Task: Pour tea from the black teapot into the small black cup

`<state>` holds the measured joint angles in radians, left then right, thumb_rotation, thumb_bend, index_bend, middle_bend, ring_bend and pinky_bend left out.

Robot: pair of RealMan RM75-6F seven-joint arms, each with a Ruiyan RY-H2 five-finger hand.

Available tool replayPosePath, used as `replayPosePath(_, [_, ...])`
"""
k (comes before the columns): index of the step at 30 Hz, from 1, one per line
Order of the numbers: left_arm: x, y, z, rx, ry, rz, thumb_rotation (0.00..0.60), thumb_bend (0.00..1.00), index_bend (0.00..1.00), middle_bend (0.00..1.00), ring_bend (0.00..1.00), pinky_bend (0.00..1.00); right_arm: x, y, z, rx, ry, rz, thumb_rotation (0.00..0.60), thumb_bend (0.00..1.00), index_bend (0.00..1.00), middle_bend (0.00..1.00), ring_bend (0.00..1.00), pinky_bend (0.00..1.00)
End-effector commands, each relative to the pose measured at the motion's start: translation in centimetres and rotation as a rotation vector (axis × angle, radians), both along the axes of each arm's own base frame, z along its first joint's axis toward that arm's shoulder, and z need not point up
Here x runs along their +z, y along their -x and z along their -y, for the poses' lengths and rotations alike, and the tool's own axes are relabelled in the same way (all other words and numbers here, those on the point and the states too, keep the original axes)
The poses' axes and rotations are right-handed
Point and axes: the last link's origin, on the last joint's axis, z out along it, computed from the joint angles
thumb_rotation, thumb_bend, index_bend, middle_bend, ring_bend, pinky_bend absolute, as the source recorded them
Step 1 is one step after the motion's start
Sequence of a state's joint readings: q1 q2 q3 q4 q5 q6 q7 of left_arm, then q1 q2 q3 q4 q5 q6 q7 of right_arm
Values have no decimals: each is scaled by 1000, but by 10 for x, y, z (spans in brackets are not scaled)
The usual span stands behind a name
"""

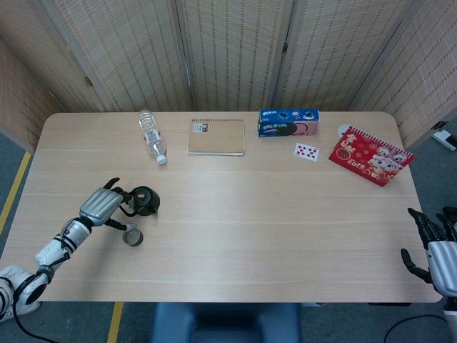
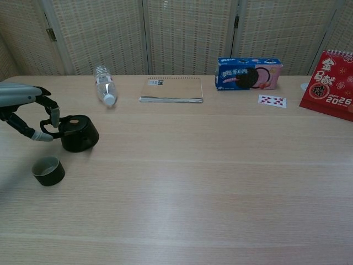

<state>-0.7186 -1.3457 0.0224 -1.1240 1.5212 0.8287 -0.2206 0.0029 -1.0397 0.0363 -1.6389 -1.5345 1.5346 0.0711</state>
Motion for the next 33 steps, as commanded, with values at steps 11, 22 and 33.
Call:
replayPosePath(11, [-6, 1, 1, -4, 9, -11, 311, 211, 443, 441, 311, 10, 0, 0, 0, -3, 0, -1, 600, 426, 56, 184, 241, 79])
replayPosePath(22, [-9, 3, 0, -10, 14, -39, 312, 211, 446, 444, 311, 10, -1, 1, 1, -4, -5, -1, 600, 426, 56, 184, 245, 79])
replayPosePath(33, [-10, 7, 2, 0, 20, -48, 313, 212, 472, 471, 326, 8, -2, 0, 2, -4, -8, 1, 600, 426, 56, 184, 246, 79])
